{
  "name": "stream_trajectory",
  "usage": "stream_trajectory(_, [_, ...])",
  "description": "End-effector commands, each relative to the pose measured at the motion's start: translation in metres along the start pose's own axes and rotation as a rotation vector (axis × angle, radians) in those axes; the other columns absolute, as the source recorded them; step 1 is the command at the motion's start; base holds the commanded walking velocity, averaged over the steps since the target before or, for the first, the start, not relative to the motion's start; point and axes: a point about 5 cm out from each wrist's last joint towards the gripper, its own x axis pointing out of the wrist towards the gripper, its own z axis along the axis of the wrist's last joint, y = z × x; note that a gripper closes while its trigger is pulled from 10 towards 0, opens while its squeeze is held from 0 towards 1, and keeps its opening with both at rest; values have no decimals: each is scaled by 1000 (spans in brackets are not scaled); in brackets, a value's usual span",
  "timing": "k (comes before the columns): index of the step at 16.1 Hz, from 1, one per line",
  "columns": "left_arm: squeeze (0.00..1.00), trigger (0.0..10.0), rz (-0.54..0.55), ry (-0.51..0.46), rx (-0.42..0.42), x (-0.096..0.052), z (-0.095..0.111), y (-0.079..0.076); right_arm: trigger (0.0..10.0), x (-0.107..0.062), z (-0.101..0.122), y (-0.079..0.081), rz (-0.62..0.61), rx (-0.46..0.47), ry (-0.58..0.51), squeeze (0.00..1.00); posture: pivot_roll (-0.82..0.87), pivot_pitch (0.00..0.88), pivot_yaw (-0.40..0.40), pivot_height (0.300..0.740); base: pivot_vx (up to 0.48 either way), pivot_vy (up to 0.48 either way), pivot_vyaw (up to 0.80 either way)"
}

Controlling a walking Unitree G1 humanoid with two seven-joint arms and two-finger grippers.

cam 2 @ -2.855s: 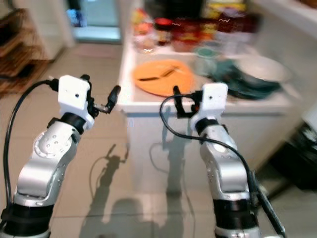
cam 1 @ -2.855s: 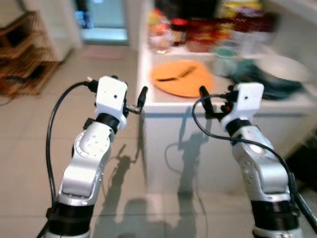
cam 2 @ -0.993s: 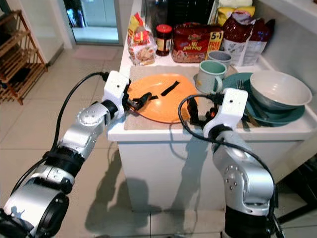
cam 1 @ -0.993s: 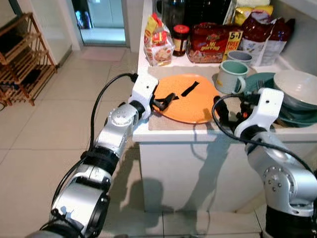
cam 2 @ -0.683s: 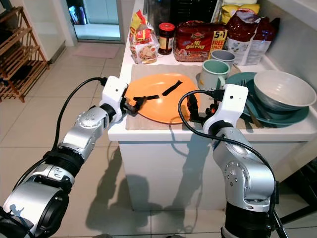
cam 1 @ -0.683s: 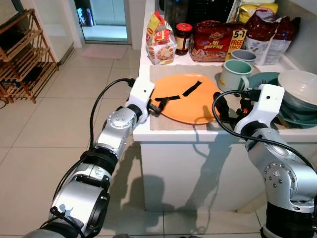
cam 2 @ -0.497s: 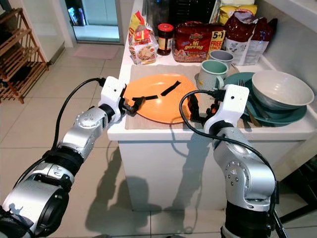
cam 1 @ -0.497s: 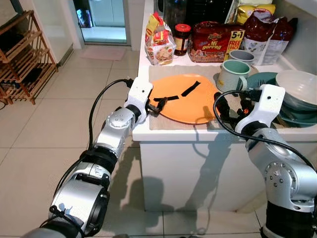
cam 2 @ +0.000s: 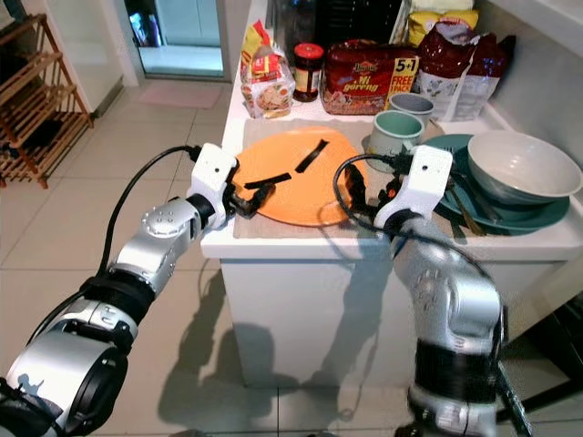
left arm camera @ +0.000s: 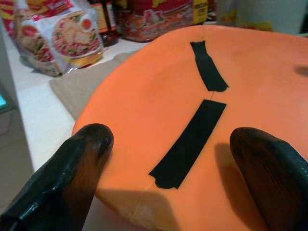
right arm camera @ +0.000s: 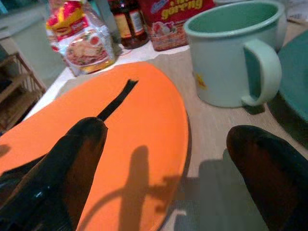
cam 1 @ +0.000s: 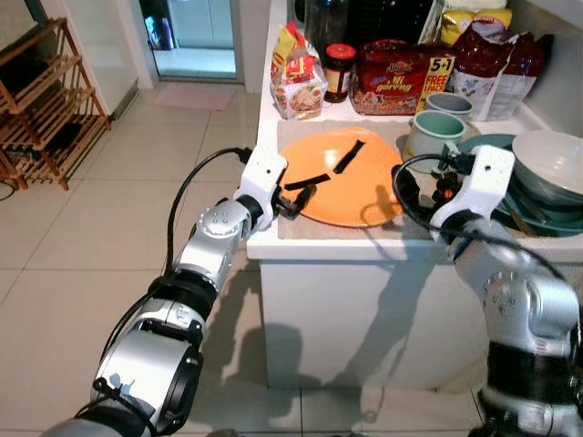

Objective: Setting the table

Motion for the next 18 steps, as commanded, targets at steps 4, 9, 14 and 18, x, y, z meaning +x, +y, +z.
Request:
stream_trajectory(4, [0, 10000, -79, 112, 0, -5, -28, -13, 10000, 18, 10, -12, 2, 11, -14, 0, -13, 0, -31, 740, 0, 0, 0])
stream_trajectory(9, [0, 10000, -96, 108, 5, -7, -30, -12, 10000, 28, 11, -18, 37, 74, 18, 0, -9, 0, -35, 740, 0, 0, 0])
stream_trajectory(14, [0, 10000, -113, 106, 15, -6, -29, -13, 0, 28, -9, -13, 147, 313, 168, 0, -9, 0, -28, 740, 0, 0, 0])
stream_trajectory(18, [0, 10000, -116, 105, 19, -6, -29, -14, 0, 25, -15, -10, 193, 361, 235, 0, -12, 0, -28, 740, 0, 0, 0])
